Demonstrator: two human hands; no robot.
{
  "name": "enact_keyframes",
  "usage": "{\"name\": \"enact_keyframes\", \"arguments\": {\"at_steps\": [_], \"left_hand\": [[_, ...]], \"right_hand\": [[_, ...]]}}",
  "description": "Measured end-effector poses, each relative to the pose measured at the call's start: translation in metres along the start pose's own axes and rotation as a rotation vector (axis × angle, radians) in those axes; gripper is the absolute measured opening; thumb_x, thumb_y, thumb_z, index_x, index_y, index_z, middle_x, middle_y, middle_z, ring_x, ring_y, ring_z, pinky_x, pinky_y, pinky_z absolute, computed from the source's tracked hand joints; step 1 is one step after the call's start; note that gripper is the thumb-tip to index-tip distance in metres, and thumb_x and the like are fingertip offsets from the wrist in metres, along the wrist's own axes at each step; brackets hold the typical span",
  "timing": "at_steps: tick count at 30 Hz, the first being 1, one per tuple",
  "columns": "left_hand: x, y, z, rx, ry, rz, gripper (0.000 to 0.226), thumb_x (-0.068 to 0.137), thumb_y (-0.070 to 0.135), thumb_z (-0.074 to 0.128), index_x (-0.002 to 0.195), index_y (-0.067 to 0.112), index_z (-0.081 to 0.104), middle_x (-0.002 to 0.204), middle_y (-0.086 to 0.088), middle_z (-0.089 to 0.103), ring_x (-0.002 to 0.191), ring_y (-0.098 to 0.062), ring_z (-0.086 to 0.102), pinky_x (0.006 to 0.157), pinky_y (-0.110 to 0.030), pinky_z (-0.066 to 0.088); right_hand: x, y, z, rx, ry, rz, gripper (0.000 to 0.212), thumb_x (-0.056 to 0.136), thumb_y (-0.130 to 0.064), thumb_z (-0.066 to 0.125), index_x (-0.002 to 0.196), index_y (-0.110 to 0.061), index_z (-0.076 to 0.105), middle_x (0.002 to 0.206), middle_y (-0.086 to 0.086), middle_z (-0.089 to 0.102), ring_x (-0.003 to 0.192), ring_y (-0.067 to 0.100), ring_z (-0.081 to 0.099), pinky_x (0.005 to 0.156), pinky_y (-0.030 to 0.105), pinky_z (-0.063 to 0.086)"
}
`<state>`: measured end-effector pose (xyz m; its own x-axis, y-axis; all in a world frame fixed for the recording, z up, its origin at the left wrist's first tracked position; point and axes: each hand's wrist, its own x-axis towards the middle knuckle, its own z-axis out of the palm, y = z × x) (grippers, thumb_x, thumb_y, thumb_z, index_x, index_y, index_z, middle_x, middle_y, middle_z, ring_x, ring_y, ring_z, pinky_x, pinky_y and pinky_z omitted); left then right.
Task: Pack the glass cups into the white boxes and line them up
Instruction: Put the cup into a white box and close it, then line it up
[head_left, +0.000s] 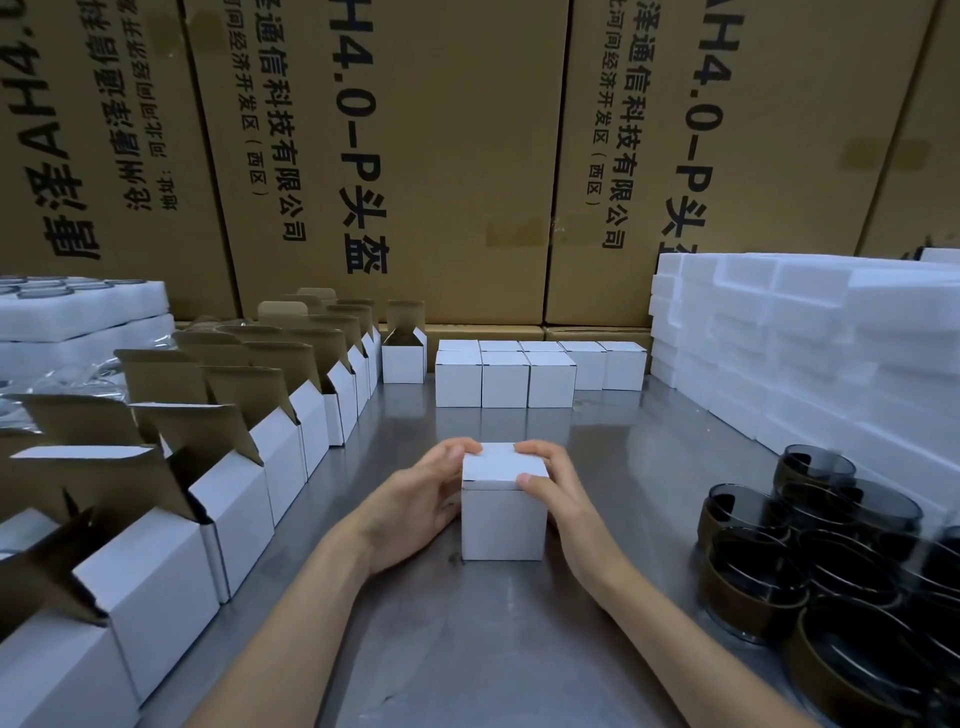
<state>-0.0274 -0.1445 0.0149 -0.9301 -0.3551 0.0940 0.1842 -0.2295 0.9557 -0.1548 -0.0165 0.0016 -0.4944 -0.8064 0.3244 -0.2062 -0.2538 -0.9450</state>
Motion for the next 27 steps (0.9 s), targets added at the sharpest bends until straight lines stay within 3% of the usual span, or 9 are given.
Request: {"name": "enact_keyframes", "arguments": {"at_steps": [3,6,9,11,13,17,21,24,27], "left_hand": [[0.003,-0.001,0.000,0.084,0.022,0.016,0.029,0.079,0.024,0.064,0.106,0.020,0.056,0.111,-0.001,0.066,0.101,-0.014,0.061,0.093,-0.024,0.046],[0.005,-0.003,0.002,0.154,0.052,0.050,0.035,0.078,0.026,0.070,0.112,0.021,0.060,0.118,-0.003,0.066,0.105,-0.018,0.064,0.087,-0.025,0.050],[0.005,-0.007,0.001,0.276,0.119,0.082,0.048,0.073,0.049,0.075,0.118,0.037,0.062,0.130,-0.001,0.060,0.117,-0.015,0.059,0.102,-0.032,0.044],[0.007,-0.011,0.002,0.394,0.150,0.087,0.057,0.071,0.069,0.067,0.123,0.050,0.056,0.135,0.007,0.055,0.127,-0.009,0.050,0.112,-0.037,0.034],[0.011,-0.013,0.006,0.423,0.177,0.077,0.058,0.071,0.082,0.052,0.124,0.058,0.051,0.142,0.018,0.046,0.135,-0.004,0.038,0.116,-0.038,0.025],[0.021,-0.017,0.006,0.407,0.355,0.110,0.071,0.055,0.097,0.037,0.117,0.065,0.050,0.141,0.029,0.033,0.134,0.002,0.025,0.115,-0.035,0.016],[0.035,-0.019,-0.009,0.366,0.478,0.171,0.072,0.073,0.079,0.043,0.137,0.047,0.042,0.147,0.022,0.028,0.136,0.001,0.023,0.114,-0.035,0.015],[0.054,-0.018,-0.021,0.416,0.539,0.190,0.051,0.093,0.056,0.044,0.140,0.036,0.043,0.150,0.012,0.028,0.136,-0.005,0.028,0.115,-0.034,0.019],[0.076,-0.014,-0.035,0.469,0.594,0.177,0.048,0.096,0.047,0.046,0.141,0.032,0.041,0.151,0.006,0.025,0.135,-0.010,0.029,0.105,-0.028,0.023]], "right_hand": [[0.000,0.002,0.003,-0.105,0.041,-0.047,0.019,0.085,-0.027,0.049,0.099,-0.032,0.060,0.121,-0.015,0.048,0.122,0.000,0.039,0.097,0.013,0.033],[-0.002,0.005,0.002,-0.379,0.151,-0.177,0.031,0.094,-0.014,0.047,0.089,-0.042,0.061,0.126,-0.024,0.038,0.126,-0.006,0.030,0.090,0.008,0.030],[-0.008,0.004,0.004,-0.714,0.241,-0.270,0.014,0.086,-0.053,0.050,0.097,-0.046,0.056,0.136,-0.024,0.029,0.128,-0.003,0.026,0.077,0.024,0.036],[-0.008,0.009,0.006,-0.875,0.284,-0.285,0.048,0.072,-0.077,0.043,0.105,-0.043,0.053,0.141,-0.021,0.024,0.128,0.001,0.026,0.074,0.030,0.042],[-0.005,0.010,0.007,-0.962,0.331,-0.274,0.060,0.066,-0.081,0.045,0.110,-0.041,0.051,0.144,-0.016,0.021,0.127,0.008,0.029,0.073,0.031,0.046],[0.011,0.018,-0.007,-0.974,0.458,-0.158,0.050,0.076,-0.061,0.060,0.117,-0.035,0.050,0.146,-0.005,0.021,0.127,0.022,0.029,0.075,0.033,0.041],[0.036,0.026,-0.028,-0.887,0.634,0.042,0.046,0.086,-0.049,0.059,0.128,-0.035,0.048,0.149,0.005,0.016,0.127,0.032,0.024,0.088,0.044,0.041],[0.061,0.032,-0.037,-0.878,0.733,0.141,0.045,0.091,-0.044,0.054,0.134,-0.036,0.043,0.149,0.008,0.014,0.123,0.035,0.025,0.086,0.044,0.042],[0.090,0.041,-0.046,-0.834,0.805,0.193,0.042,0.094,-0.040,0.052,0.135,-0.038,0.043,0.149,0.010,0.015,0.121,0.037,0.026,0.083,0.044,0.042]]}}
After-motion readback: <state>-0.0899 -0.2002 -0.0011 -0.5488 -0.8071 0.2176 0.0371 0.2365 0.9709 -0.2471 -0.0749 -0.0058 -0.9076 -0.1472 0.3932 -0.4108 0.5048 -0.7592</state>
